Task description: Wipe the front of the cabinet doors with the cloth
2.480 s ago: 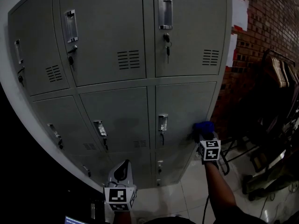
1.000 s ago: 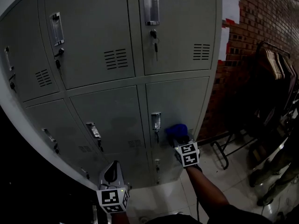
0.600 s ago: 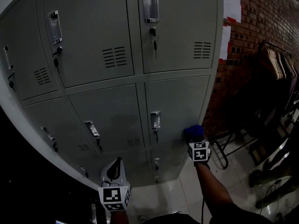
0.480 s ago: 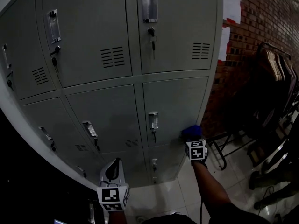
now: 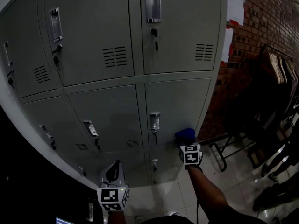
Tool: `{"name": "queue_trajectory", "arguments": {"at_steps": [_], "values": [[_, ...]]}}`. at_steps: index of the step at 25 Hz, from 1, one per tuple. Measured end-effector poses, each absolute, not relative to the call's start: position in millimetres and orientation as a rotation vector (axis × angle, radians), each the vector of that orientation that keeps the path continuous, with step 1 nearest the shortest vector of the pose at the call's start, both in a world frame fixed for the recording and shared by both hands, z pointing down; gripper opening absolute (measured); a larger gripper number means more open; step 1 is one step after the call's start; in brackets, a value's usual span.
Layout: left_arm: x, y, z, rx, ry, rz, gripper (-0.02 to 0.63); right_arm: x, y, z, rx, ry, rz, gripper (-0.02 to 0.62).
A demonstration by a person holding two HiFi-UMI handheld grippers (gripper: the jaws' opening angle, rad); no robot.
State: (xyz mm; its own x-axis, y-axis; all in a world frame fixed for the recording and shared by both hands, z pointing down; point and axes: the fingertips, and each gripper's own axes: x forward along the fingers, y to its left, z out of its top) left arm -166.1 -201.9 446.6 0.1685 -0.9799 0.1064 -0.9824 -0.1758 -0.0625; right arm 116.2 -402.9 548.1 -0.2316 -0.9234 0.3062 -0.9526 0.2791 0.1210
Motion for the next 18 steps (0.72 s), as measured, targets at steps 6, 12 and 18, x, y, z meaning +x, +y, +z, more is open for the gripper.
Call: {"name": "queue_trajectory", "arguments": {"at_steps": [6, 12, 18], "values": [[-161.6, -199.6, 442.0, 2.408, -2.005, 0.179, 0.012, 72.7, -392.9, 544.4, 1.595, -2.322, 0.108, 0.104], [-168.0, -198.5, 448.2, 2.378, -2.011, 0.176, 0.014, 29.6, -383.6, 541.8, 1.477, -2.373, 0.075, 0.104], [-168.6, -198.3, 448.2, 2.382, -2.005, 0.169, 0.014, -5.2, -376.2, 537.3, 1.386, -2.429, 0.063, 0.103]]}}
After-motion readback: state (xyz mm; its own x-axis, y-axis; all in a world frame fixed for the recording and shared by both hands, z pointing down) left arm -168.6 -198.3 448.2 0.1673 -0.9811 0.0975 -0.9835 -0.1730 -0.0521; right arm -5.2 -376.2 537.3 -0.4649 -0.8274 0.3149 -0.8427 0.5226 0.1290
